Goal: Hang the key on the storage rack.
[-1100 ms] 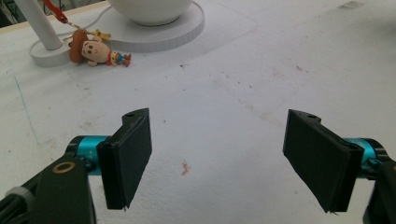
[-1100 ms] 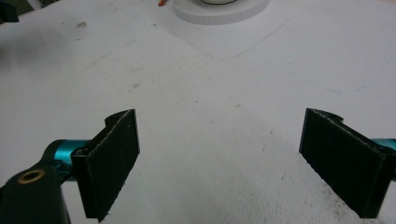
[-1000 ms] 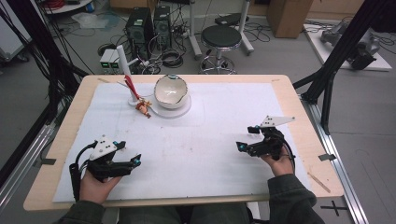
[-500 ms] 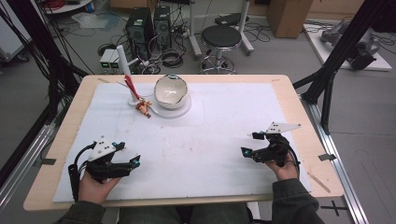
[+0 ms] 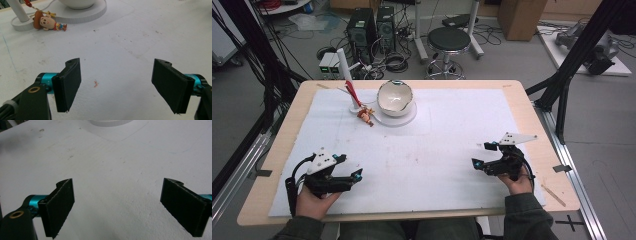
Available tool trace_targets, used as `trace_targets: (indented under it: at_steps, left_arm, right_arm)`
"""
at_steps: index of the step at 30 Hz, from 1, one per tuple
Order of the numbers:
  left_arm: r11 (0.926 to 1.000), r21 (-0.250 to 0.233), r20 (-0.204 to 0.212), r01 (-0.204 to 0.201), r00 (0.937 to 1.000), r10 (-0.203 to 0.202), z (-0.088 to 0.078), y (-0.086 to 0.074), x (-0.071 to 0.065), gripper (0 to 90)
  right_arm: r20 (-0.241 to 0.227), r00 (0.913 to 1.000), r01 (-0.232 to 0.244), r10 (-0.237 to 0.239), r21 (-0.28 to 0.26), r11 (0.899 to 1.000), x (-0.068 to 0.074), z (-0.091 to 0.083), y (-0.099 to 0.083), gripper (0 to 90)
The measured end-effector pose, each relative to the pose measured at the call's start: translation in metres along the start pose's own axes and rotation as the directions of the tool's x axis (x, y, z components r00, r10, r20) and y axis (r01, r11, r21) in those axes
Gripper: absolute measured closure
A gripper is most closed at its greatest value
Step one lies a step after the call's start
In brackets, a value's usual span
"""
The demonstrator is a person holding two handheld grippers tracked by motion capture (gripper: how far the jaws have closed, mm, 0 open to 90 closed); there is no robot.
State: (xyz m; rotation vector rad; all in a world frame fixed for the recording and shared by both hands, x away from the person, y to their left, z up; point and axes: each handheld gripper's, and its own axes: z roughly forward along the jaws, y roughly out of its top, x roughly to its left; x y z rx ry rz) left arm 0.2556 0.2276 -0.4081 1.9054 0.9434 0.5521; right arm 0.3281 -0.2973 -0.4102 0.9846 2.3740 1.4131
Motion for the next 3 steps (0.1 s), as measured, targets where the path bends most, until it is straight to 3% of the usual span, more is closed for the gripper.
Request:
trace_targets:
  at_steps: [3]
  left_arm:
    - [1.0, -0.001, 0.001, -0.004, 1.0, 0.004, 0.0002, 0.0003, -0.0002, 24.0]
  right_arm:
    - [-0.006, 1.0, -0.003, 0.003, 0.003, 1.0, 0.0007, -0.0001, -0.0007, 11.1]
